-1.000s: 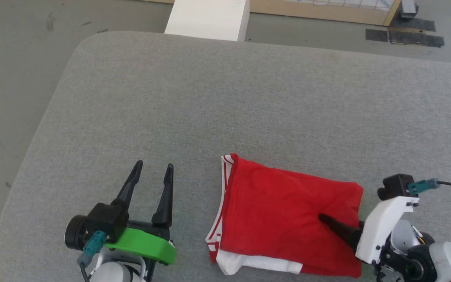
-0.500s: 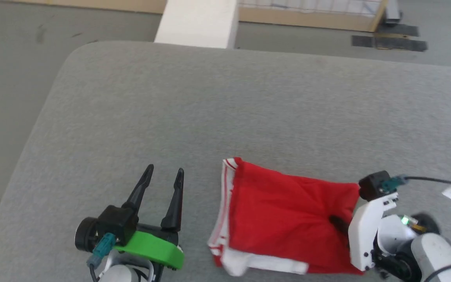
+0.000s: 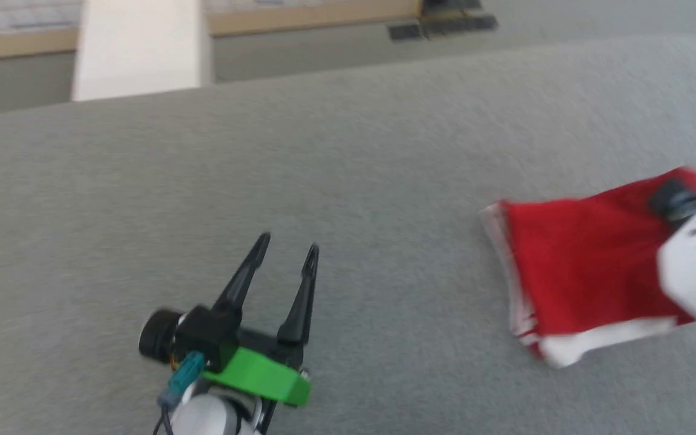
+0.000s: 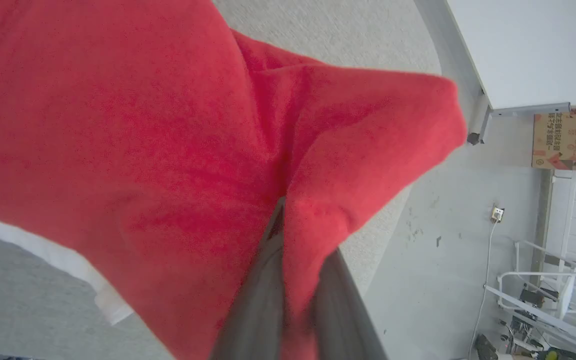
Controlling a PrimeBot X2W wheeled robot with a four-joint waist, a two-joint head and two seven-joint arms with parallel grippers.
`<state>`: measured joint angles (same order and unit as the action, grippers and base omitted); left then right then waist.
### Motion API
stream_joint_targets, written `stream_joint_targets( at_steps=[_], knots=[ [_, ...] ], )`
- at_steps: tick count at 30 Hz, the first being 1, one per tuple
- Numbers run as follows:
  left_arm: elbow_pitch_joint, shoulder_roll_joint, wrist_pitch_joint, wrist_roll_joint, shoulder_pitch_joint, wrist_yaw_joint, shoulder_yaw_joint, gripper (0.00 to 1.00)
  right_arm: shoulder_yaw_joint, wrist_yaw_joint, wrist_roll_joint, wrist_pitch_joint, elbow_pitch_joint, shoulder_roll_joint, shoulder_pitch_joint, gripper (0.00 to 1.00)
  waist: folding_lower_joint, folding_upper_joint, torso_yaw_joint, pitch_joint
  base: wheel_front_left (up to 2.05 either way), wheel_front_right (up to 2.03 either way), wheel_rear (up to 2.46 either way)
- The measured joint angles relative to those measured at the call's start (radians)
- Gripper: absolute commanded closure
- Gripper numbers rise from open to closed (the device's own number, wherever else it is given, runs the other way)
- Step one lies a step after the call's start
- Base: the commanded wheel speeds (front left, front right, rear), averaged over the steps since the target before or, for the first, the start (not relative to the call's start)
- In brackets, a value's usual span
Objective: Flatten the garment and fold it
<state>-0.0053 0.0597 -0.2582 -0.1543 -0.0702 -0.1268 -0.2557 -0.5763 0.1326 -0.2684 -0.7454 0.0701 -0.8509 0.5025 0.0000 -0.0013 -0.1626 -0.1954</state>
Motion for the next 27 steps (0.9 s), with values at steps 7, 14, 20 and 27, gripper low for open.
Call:
stream_joint_targets(
  at_steps=[7,14,20,27],
  knots=[
    [-0.073,0.032,0.000,0.008,-0.086,0.000,-0.030,0.00,0.060,0.000,-0.009,0.145,0.137,-0.137,0.047,1.00,0.0000,0.0000,-0.068,-0.117,0.00,0.00,0.00],
    [-0.128,0.064,0.000,0.014,-0.145,0.000,-0.059,0.00,0.166,0.000,0.049,0.380,0.337,-0.177,0.052,1.00,0.0001,0.0000,-0.081,-0.254,0.00,0.00,0.00],
    [-0.165,0.074,0.000,0.017,-0.175,0.000,-0.055,0.00,0.302,0.000,0.109,0.523,0.500,-0.146,0.052,1.00,0.0002,0.0000,-0.064,-0.348,0.00,0.00,0.00],
    [-0.164,0.073,0.000,0.017,-0.179,0.000,-0.058,0.00,0.408,0.000,0.190,0.576,0.617,-0.094,0.059,1.00,0.0002,0.0000,-0.019,-0.401,0.00,0.00,0.00]
  ],
)
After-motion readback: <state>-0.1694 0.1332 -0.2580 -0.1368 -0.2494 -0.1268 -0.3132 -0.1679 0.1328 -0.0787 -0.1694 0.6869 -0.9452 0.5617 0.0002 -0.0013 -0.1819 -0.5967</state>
